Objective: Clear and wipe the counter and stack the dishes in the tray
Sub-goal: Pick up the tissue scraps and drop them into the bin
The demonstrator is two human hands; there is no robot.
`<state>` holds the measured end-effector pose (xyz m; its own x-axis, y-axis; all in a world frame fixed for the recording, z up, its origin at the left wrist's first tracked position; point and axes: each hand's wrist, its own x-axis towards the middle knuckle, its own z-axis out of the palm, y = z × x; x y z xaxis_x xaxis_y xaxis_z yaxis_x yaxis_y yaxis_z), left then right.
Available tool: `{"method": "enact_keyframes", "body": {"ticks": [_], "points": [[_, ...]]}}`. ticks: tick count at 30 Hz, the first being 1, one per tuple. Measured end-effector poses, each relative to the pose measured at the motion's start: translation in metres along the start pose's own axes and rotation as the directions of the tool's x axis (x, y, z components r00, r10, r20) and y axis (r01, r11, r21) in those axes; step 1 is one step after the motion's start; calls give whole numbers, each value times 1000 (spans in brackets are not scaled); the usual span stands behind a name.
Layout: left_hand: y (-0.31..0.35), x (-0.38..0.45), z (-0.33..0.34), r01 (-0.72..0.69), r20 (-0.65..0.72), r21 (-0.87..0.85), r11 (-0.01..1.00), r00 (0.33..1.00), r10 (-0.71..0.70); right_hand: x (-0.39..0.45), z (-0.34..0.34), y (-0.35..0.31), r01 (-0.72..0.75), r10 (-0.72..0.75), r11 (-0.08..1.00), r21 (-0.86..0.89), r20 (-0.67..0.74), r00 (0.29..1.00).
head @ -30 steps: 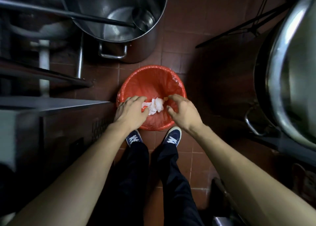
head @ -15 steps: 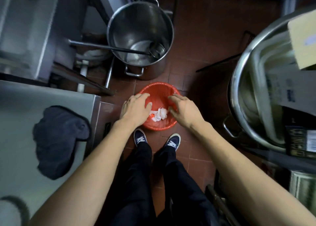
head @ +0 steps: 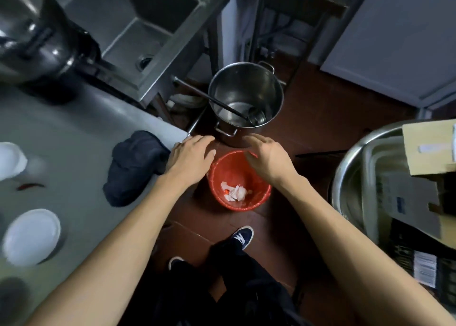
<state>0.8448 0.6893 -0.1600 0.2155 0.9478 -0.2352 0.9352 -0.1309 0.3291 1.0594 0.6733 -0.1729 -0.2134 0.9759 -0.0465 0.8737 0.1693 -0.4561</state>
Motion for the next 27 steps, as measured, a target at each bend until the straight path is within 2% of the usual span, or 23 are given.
{"method": "enact_keyframes", "body": {"ticks": [9,18,27], "points": [[-67,-83,-38,107,-158,18,994,982,-103,3,10,-104,212,-211,975,-62,20,977],[-150,-226,-41,259,-275,-95,961,921,-276,-67,56,-226,418,-409,904,-93,105,907],[-217,-382,-39,369,-381,-148,918,835,-397,-126,92,-346,560,-560,828,23,95,823]]}}
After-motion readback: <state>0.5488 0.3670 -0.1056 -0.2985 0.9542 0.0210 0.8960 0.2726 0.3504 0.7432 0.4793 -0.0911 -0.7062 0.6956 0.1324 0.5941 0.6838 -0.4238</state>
